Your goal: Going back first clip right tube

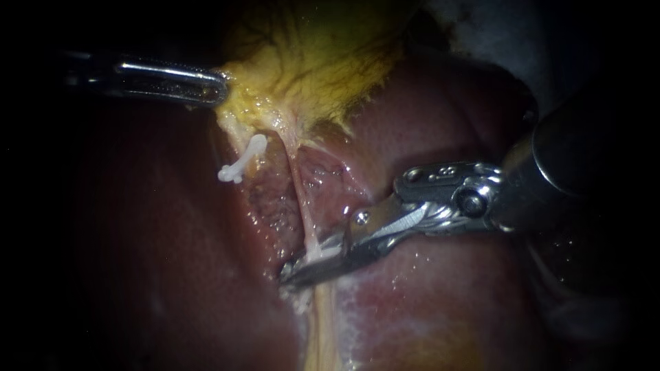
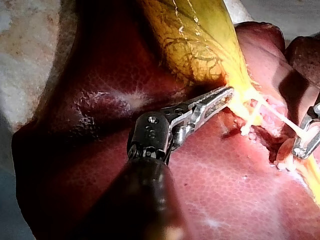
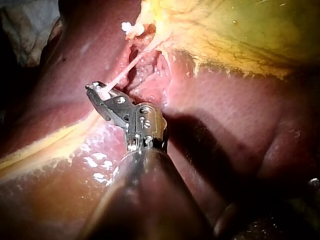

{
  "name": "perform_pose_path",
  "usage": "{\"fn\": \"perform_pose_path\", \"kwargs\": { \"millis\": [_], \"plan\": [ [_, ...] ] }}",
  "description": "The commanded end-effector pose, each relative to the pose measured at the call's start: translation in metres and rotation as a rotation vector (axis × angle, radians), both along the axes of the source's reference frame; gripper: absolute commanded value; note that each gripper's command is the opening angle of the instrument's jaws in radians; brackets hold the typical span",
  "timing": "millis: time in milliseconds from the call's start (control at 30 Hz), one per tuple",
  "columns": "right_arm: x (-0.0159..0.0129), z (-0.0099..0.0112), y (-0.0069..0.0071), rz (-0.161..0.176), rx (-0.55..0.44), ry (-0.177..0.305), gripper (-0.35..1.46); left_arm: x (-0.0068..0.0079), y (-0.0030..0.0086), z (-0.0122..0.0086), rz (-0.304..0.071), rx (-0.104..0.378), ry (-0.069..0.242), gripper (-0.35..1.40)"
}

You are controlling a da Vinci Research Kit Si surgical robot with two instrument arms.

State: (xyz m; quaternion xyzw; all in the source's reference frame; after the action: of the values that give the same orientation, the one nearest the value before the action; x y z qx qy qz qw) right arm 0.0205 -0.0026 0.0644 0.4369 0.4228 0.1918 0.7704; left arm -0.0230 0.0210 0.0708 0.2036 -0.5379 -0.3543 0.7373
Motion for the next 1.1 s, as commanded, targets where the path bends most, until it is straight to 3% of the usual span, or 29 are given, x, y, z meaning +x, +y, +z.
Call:
{"fn": "perform_pose_path", "kwargs": {
  "millis": [33, 100, 133, 233, 333, 433, 567, 733, 933, 1100],
  "plan": [
    [0.0, 0.0, 0.0, -0.001, 0.0, -0.002, -0.35, 0.0, 0.0, 0.0, 0.0, 0.0, 0.0, -0.35],
    [0.0001, 0.0, 0.0, 0.002, 0.002, 0.003, -0.35, 0.0, 0.0, 0.0, 0.0, 0.0, 0.0, -0.35],
    [0.0001, 0.0, 0.0, 0.005, 0.0, 0.002, -0.26, 0.0, 0.0, 0.0, 0.0, 0.0, 0.0, -0.35],
    [0.0003, 0.0004, -0.0001, 0.029, -0.042, 0.005, 0.28, 0.0, 0.0, 0.0, 0.0, 0.0, 0.0, -0.35],
    [0.0006, 0.0011, -0.0002, 0.049, -0.067, 0.0, 0.5, 0.0, 0.0, 0.0, 0.0, 0.0, 0.0, -0.35],
    [0.0006, 0.0021, -0.0001, 0.072, -0.085, -0.009, 0.54, 0.0, 0.0, 0.0, 0.0, 0.0, 0.001, -0.35],
    [0.0001, 0.0042, 0.0001, 0.148, -0.162, -0.035, 0.59, 0.0, -0.0001, 0.0001, 0.0, 0.0, 0.001, -0.35],
    [-0.0017, 0.0054, 0.0005, 0.166, -0.273, -0.025, 0.6, 0.0, -0.0001, 0.0001, 0.0, 0.0, 0.001, -0.35],
    [-0.006, 0.0039, 0.0006, 0.161, -0.417, 0.007, 0.6, 0.0001, -0.0001, 0.0001, 0.0, 0.0, 0.0, -0.35],
    [-0.0095, 0.0008, 0.0017, 0.151, -0.495, 0.03, 0.6, 0.0001, -0.0001, 0.0001, 0.0, 0.0, 0.0, -0.35]
  ]
}}
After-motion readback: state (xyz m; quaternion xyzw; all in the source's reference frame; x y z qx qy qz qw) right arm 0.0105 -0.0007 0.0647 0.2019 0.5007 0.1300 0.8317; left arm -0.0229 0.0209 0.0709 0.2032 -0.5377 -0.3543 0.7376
